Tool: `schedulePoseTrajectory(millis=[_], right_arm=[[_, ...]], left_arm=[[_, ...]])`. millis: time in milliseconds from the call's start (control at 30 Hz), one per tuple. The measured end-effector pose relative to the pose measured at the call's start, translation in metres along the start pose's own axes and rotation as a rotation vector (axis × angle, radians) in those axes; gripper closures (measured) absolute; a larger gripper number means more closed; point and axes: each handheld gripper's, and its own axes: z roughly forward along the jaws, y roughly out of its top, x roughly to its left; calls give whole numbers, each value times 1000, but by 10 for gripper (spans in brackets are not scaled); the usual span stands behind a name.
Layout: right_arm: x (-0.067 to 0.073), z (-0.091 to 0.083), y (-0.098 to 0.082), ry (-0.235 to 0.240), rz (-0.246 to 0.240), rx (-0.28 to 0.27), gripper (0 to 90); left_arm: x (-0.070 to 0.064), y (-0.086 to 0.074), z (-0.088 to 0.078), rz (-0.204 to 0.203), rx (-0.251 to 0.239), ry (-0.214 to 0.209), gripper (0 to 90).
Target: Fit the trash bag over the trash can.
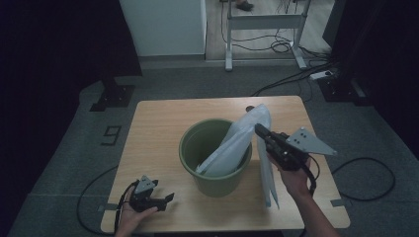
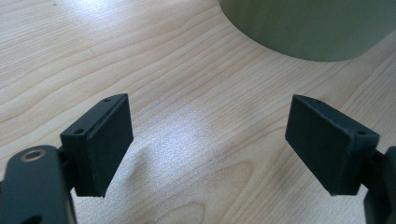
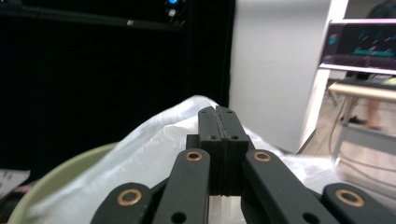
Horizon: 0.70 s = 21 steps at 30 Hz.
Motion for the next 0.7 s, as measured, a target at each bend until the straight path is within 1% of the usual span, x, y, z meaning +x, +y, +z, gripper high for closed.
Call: schedulePoseTrajectory(millis=[33,67,100,133,167,200,267,433,467,500,533,567,600,633,667,700], right_arm=[[0,0,0,0,0,0,892],[6,5,-9,20,5,21,892],[6,5,-9,20,5,21,892],[13,10,-18,44,11,41,891],[16,12,-22,54,8,50,891],[16,12,-22,54,8,50,891],[25,16,-32,77,2,70,891],[29,18,-43,95,19,91,889],[30,16,-47,102,33,95,837],[30,16,-48,95,33,93,754],[31,14,-48,81,37,86,634],[32,11,-47,67,39,76,540],[33,7,-46,50,43,63,472],[34,3,-44,37,46,48,409],[34,3,-44,37,46,48,409],[35,-3,-42,27,52,39,364]], left_arm=[[0,0,0,0,0,0,148],[0,0,0,0,-1,1,149],[0,0,0,0,-1,1,148],[1,0,0,-1,-2,1,148],[1,0,0,-2,-3,0,148],[1,0,0,-2,-3,0,148],[0,0,0,-2,-3,1,149],[0,0,0,-1,-2,1,148],[0,0,0,0,0,0,148],[0,0,0,0,1,0,148],[0,0,0,0,1,-1,148],[0,0,1,1,2,-1,148],[0,0,1,1,2,-1,148],[0,0,1,1,2,-2,148],[0,0,1,1,2,-2,148],[0,0,1,0,2,-3,148]])
